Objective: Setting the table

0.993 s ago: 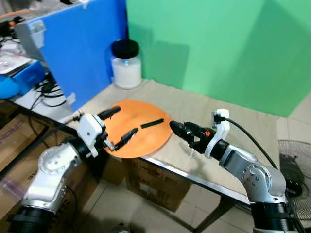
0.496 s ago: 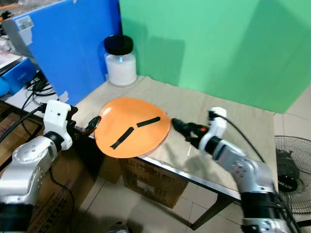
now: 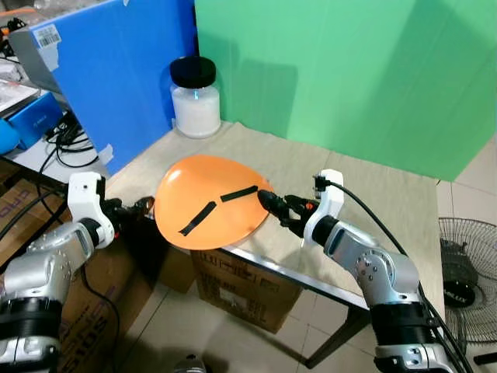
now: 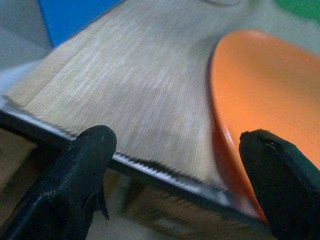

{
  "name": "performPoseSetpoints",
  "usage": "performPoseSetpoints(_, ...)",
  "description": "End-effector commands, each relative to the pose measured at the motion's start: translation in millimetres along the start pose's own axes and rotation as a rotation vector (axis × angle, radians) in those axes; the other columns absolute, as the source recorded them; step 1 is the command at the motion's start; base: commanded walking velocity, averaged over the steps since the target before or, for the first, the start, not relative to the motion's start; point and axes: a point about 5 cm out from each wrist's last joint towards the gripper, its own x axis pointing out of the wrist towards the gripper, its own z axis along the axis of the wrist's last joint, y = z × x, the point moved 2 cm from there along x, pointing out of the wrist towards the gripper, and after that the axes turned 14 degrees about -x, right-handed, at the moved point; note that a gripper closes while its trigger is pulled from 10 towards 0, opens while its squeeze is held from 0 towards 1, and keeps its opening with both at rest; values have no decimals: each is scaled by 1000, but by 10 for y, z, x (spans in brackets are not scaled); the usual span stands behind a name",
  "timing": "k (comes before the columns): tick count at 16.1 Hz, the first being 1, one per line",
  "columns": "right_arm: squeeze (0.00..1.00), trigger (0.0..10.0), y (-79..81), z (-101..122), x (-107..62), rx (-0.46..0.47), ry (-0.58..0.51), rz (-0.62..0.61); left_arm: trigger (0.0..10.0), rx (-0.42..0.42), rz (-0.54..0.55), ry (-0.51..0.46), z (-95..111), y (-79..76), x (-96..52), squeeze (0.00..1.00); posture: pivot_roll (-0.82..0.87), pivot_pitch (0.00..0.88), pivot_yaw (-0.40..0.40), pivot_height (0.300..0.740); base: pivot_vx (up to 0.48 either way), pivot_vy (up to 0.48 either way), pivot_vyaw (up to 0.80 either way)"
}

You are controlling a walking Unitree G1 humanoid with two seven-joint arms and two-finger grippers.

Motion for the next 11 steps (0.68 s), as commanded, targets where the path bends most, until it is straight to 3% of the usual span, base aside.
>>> performPoseSetpoints(1,1000,10000,-41,5,-10,1,-8,-20,10000,-86,-78,13,9,-83,42,0,69,47,-9,740,0,0,0)
performPoseSetpoints(4,1000,10000,-13,-15,-4,6,4,-2,10000,-194,-215,84,-45,-235,92,0,67,49,-8,740,0,0,0)
performPoseSetpoints(7,992,10000,17,-56,-13,-3,25,22,10000,-229,-124,160,-177,-118,166,0,63,51,-3,740,0,0,0)
performPoseSetpoints(8,945,10000,38,-68,-15,1,30,38,10000,-270,-106,165,-190,-90,184,0,63,52,-4,740,0,0,0)
performPoseSetpoints(11,875,10000,60,-78,-13,8,32,53,9765,-366,-151,173,-194,-141,215,0,64,53,-5,740,0,0,0)
